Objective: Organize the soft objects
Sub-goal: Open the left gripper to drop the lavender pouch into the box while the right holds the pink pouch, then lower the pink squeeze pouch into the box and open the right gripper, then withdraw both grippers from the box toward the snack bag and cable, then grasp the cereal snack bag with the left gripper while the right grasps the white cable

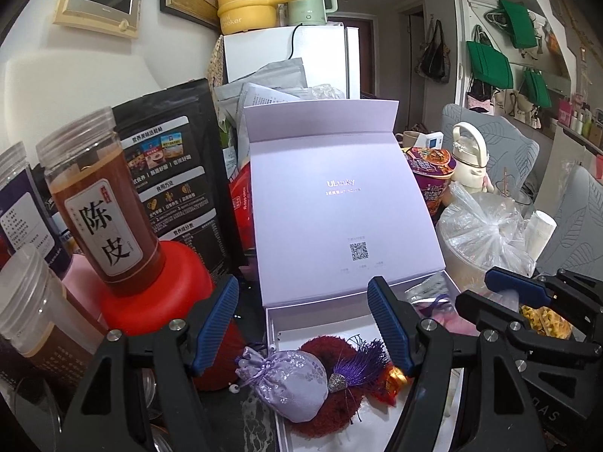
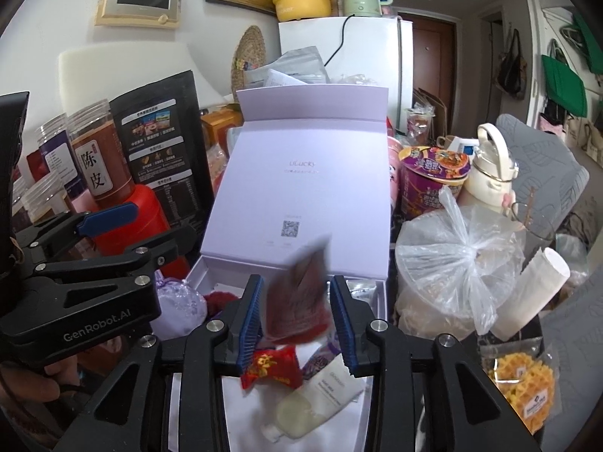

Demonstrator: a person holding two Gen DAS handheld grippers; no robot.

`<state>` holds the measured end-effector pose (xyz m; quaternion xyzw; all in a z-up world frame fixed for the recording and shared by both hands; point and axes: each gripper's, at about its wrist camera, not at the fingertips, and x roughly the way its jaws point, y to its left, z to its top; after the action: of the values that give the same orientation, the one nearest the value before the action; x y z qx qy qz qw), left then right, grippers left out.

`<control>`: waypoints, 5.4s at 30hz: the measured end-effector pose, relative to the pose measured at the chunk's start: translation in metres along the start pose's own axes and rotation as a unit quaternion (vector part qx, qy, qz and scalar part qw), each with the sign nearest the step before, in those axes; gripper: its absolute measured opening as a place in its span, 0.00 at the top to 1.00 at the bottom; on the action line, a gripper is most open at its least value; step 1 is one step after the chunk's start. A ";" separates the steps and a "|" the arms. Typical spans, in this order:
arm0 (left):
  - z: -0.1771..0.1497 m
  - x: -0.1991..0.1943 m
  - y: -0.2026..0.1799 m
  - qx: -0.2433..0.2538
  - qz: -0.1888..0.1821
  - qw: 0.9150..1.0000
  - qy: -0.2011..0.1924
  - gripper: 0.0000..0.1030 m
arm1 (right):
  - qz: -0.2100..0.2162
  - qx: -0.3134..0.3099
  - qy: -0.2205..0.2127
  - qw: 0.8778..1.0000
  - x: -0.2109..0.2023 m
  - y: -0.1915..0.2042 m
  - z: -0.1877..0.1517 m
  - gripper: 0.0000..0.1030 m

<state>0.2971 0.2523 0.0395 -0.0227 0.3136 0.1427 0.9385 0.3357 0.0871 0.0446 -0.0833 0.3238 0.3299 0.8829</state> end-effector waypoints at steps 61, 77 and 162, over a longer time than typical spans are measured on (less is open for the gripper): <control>-0.001 -0.146 0.008 -0.014 0.024 0.998 -0.060 0.03 | -0.032 0.009 -0.068 0.997 -0.141 0.025 -0.014 0.29; -0.055 -0.212 -0.010 -0.006 0.007 0.998 -0.057 0.03 | -0.044 0.017 -0.077 0.996 -0.210 0.036 -0.068 0.29; -0.180 -0.113 -0.199 0.093 -0.264 0.954 0.108 0.03 | -0.194 0.169 0.077 0.963 -0.201 -0.092 -0.300 0.48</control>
<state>0.1621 0.0089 -0.0473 -0.0327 0.4072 -0.1436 0.9014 0.1244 -0.1981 -0.0690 -0.0191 0.4193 0.0858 0.9036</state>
